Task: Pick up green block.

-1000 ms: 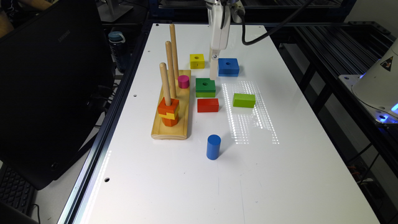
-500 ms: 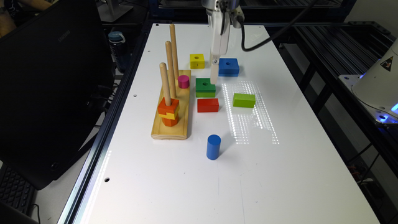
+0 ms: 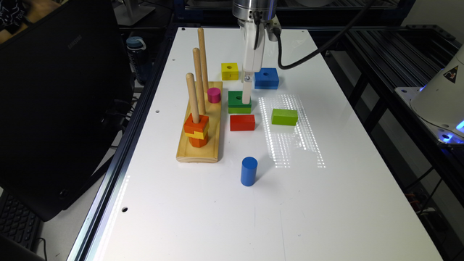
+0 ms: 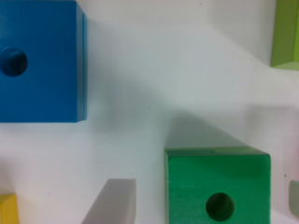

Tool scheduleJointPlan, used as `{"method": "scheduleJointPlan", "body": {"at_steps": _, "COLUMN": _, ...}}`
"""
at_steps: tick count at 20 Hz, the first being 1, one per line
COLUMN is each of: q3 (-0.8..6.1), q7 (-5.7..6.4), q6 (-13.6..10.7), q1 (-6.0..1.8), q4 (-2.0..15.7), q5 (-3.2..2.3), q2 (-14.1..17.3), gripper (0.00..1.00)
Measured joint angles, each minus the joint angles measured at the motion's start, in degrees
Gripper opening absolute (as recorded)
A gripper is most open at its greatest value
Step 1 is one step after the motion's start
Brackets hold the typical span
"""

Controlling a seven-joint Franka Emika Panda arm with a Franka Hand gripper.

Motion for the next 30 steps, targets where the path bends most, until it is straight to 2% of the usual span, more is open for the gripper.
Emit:
{"method": "scheduleJointPlan", "body": {"at_steps": 11, "q3": 0.01, "q7": 0.04, "q6": 0.0, "q1": -0.01, "q4": 0.12, "q5": 0.00, "q2": 0.0, "gripper": 1.00}}
{"method": "scheduleJointPlan", "body": {"at_steps": 17, "q3": 0.25, "q7": 0.23, "q6": 0.0, "q1": 0.00, "q4": 1.33, "q5": -0.01, "q2": 0.9, "gripper": 1.00}}
{"method": "scheduleJointPlan", "body": {"at_steps": 25, "q3": 0.26, "q7": 0.25, "q6": 0.0, "q1": 0.00, "q4": 1.59, "q5": -0.01, "q2": 1.4, "gripper": 1.00}}
{"method": "scheduleJointPlan", "body": {"at_steps": 29, "q3": 0.25, "q7": 0.25, "q6": 1.5, "q1": -0.01, "q4": 1.73, "q5": -0.10, "q2": 3.6, "gripper": 1.00}}
{"method": "scheduleJointPlan", "body": {"at_steps": 30, "q3": 0.23, "q7": 0.25, "q6": 2.6, "q1": -0.02, "q4": 2.15, "q5": -0.16, "q2": 5.1, "gripper": 1.00}}
